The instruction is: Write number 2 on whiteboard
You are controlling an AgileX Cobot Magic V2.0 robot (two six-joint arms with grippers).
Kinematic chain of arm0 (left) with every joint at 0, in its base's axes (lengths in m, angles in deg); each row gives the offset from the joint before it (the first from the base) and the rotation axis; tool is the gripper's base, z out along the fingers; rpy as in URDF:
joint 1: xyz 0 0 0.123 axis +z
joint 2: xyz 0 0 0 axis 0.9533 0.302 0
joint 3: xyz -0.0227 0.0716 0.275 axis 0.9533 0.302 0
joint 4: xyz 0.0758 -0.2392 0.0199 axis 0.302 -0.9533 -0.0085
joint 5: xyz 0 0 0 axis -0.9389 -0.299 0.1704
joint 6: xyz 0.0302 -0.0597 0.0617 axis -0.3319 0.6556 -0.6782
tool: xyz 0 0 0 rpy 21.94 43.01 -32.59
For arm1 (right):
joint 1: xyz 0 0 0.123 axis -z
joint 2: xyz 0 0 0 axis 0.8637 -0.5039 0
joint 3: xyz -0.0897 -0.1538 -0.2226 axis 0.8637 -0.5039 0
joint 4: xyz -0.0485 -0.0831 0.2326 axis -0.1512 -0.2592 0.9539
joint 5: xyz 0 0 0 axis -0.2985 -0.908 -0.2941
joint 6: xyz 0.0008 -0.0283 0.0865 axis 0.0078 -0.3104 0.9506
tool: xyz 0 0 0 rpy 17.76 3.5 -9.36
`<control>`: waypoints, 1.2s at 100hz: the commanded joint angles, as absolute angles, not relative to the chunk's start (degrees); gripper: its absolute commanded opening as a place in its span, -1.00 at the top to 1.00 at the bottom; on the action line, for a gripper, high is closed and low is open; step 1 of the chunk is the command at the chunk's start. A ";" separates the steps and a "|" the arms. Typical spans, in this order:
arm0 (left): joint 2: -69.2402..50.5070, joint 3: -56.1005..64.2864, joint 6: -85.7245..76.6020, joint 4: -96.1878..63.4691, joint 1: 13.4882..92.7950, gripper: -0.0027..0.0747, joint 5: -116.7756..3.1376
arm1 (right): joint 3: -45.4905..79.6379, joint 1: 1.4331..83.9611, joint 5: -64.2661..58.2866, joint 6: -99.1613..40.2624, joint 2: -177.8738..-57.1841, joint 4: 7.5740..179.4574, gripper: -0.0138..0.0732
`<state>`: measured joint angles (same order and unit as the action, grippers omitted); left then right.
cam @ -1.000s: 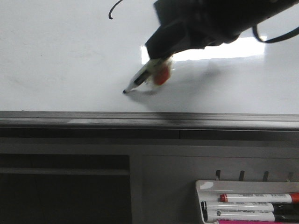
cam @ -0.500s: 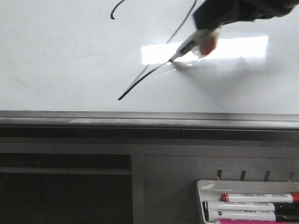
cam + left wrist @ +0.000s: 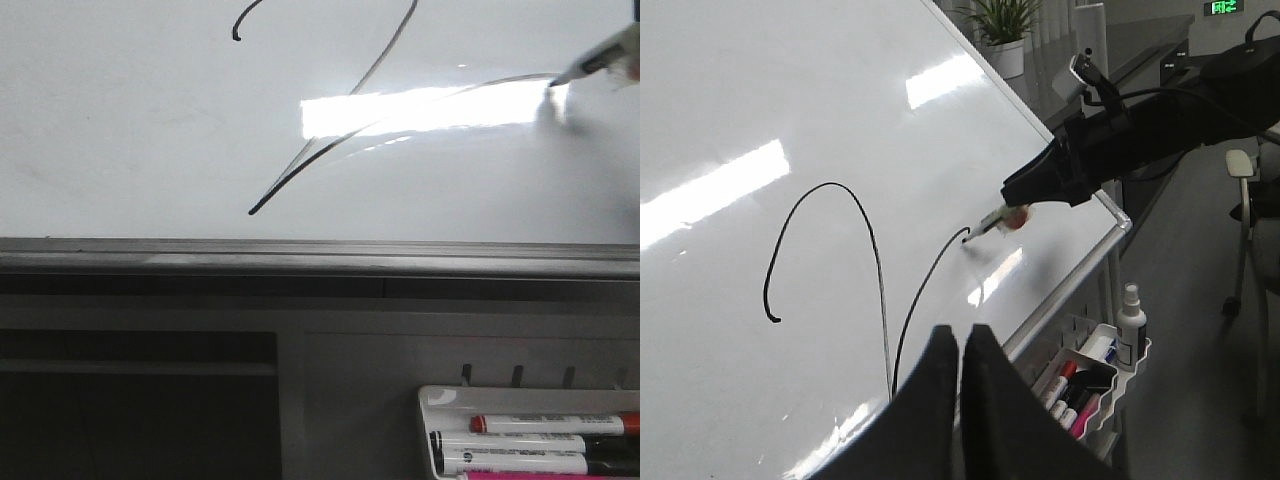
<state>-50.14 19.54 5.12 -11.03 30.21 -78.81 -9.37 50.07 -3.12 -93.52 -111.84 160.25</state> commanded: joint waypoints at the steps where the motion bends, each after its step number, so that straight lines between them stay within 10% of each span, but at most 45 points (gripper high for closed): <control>1: -49.45 18.18 5.94 -13.12 30.38 0.86 -73.18 | -3.63 49.96 -23.65 -94.29 -110.34 160.56 0.86; 24: -43.95 16.79 3.46 -19.64 30.38 -0.30 -77.62 | 8.47 43.34 -47.36 -93.99 -110.46 152.40 0.84; 120: -7.56 -4.59 -11.13 -30.06 30.38 -0.06 -105.74 | 15.93 16.66 -34.86 -93.99 -117.30 140.84 0.85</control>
